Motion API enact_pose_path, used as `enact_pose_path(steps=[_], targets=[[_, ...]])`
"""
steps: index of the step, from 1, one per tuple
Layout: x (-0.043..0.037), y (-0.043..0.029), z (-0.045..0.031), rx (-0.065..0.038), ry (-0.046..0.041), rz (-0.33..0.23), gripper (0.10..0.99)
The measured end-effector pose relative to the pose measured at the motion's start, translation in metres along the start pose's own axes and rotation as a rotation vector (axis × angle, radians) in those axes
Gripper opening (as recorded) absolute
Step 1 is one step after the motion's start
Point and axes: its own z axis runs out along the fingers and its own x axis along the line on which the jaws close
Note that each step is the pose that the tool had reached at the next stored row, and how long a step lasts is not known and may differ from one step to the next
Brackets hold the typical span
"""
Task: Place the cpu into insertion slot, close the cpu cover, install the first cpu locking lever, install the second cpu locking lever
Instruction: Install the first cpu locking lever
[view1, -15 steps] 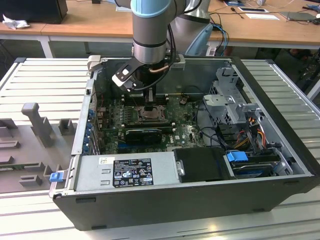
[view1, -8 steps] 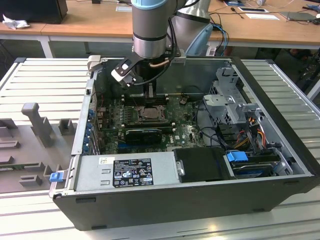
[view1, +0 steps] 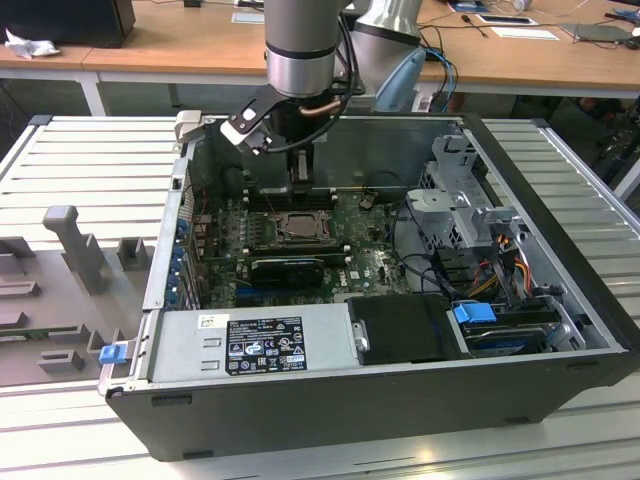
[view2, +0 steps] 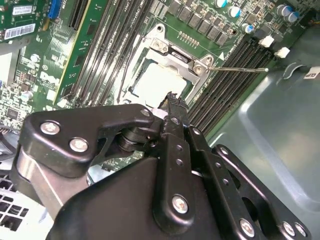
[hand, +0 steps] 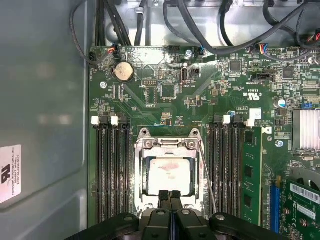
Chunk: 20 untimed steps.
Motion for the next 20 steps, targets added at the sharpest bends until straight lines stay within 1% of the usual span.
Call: enact_pose_path(steps=[2, 3, 10, 20], targets=[[0.0000, 0.0000, -0.0001, 0.001, 0.0007, -0.033, 0.106], [0.0000, 0.0000, 0.0000, 0.002, 0.0020, -0.084, 0.106], [0.0000, 0.0000, 0.0001, 0.005, 0.0057, -0.221, 0.106], [0.0000, 0.0000, 0.0001, 0.009, 0.0093, -0.358, 0.106]])
